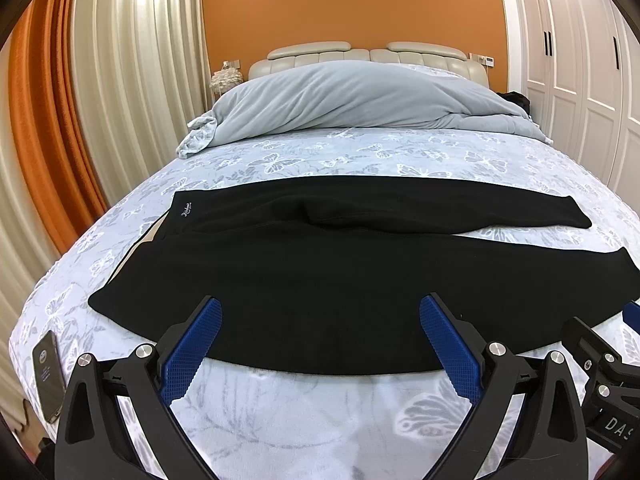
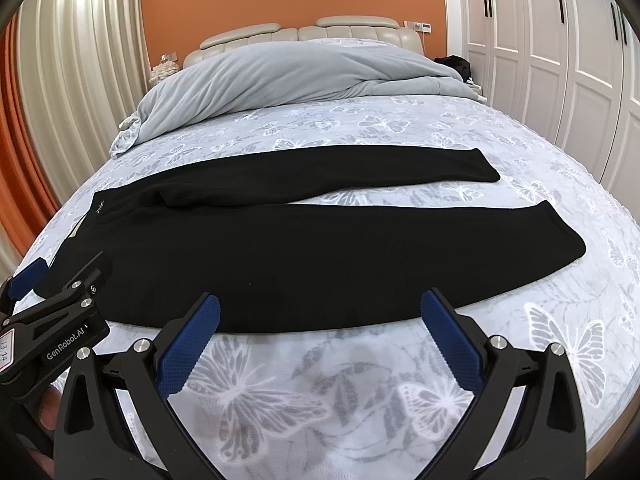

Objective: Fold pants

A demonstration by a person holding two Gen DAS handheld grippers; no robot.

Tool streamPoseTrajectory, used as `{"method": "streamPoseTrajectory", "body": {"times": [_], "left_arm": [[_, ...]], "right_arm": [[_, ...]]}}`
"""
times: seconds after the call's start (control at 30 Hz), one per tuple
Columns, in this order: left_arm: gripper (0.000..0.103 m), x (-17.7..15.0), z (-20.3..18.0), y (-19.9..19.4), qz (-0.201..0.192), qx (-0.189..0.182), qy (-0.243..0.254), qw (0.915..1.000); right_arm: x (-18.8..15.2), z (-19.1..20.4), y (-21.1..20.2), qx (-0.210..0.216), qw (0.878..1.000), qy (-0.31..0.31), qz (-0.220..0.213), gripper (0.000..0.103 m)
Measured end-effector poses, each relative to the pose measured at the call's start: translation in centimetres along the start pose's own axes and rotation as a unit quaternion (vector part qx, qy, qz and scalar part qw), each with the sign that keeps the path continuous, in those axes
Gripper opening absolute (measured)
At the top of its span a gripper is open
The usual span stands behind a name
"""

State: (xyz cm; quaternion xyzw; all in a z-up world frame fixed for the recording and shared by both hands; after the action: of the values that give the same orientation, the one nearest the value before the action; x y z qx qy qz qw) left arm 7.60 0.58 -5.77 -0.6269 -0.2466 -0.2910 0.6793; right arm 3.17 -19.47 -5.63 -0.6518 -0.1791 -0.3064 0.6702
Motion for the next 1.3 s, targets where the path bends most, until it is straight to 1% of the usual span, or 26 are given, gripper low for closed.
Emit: {"method": "streamPoseTrajectory", "body": {"times": [0.27,0.43,0.5,0.67,0.73,0.83,0.87,0.93,1.0,1.07,1.13,1.2,1.23,1.3], "left_arm": [[0.098,-0.2,0.2,0.0,0.001,0.0,0.0,1.0],[0.098,-0.4,0.1,0.3,0.003,0.002,0.0,1.0],[0.098,-0.4,0.0,0.4,0.004,0.004,0.002,1.0],[0.098,-0.5,-0.2,0.7,0.01,0.001,0.004,0.9999],[0.098,-0.5,0.0,0.9,0.014,-0.007,0.002,0.9999],[0.098,0.0,1.0,1.3,0.033,-0.053,-0.016,0.9979],[0.098,0.4,1.6,1.5,0.038,-0.061,-0.024,0.9972],[0.098,1.4,2.9,2.0,0.041,-0.068,-0.036,0.9962],[0.098,2.7,4.2,2.8,0.045,-0.062,-0.035,0.9965],[0.098,4.2,6.1,4.0,0.042,-0.041,-0.033,0.9977],[0.098,5.3,7.6,5.2,0.026,-0.012,-0.029,0.9992],[0.098,5.6,8.6,6.1,0.022,0.005,-0.034,0.9992],[0.098,5.6,9.1,6.9,0.031,0.003,-0.041,0.9987],[0.098,5.6,9.9,8.4,0.047,-0.015,-0.058,0.9971]], "right_arm": [[-0.2,0.0,0.2,-0.003,1.0,0.0,0.003,0.098],[-0.6,-0.7,1.1,0.004,1.0,0.013,0.019,0.098],[-0.5,-0.8,1.0,0.012,1.0,0.018,0.017,0.098],[-0.3,-1.0,0.9,0.004,1.0,0.011,0.009,0.098],[-0.3,-1.7,1.3,-0.009,1.0,0.005,0.013,0.098],[0.4,-4.0,2.0,-0.012,1.0,0.006,0.017,0.098],[0.8,-5.1,2.3,-0.012,1.0,0.007,0.022,0.098],[2.3,-7.8,3.3,-0.014,0.999,0.004,0.036,0.098],[4.4,-11.0,4.6,-0.025,0.998,0.002,0.049,0.098],[7.8,-14.5,6.4,-0.026,0.999,0.0,0.046,0.098],[11.1,-17.6,8.6,-0.027,0.999,-0.005,0.046,0.098],[14.4,-21.0,11.5,-0.029,0.998,0.008,0.051,0.098],[15.8,-22.6,13.1,-0.025,0.998,0.019,0.057,0.098],[18.1,-25.4,15.9,-0.018,0.997,0.05,0.059,0.098]]}}
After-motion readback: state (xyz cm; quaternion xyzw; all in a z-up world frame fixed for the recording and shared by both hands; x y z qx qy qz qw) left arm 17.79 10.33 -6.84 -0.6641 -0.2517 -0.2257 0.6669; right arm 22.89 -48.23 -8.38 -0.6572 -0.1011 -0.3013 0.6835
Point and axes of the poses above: each gripper's, at about its wrist camera, not at the fingertips, and y roughly the way its jaws point, z to its left, x to its top, the point moved 9 cm from there along y, roughly the way its jaws point, and after that the axes turned 10 degrees about z, right-handed, at the moved point
